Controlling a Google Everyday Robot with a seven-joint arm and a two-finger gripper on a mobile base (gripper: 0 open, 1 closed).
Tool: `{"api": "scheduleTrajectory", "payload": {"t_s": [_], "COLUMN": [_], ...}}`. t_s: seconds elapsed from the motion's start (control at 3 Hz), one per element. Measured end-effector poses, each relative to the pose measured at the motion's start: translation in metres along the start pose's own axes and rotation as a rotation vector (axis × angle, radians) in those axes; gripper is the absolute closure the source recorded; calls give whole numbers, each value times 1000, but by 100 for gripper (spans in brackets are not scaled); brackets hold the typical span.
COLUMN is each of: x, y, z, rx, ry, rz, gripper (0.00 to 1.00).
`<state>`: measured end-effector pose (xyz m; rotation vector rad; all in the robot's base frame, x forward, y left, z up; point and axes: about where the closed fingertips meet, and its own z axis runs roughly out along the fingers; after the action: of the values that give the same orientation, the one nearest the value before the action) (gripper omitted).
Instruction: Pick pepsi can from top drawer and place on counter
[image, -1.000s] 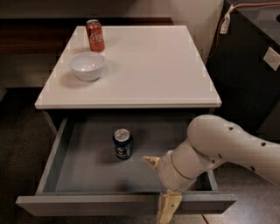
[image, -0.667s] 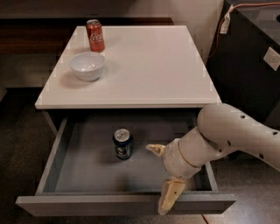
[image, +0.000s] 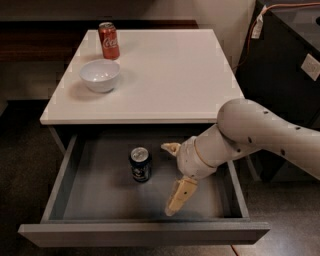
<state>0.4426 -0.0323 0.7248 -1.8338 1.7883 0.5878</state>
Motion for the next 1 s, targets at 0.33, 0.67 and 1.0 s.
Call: {"api": "scheduleTrajectory", "payload": {"t_s": [0.33, 0.67, 1.0], "x": [-8, -10, -6], "y": [-16, -35, -59], "z": [6, 23, 44], "rx": [31, 71, 143], "ry": [-13, -16, 13], "rz": [16, 46, 101], "gripper": [0, 0, 0]}}
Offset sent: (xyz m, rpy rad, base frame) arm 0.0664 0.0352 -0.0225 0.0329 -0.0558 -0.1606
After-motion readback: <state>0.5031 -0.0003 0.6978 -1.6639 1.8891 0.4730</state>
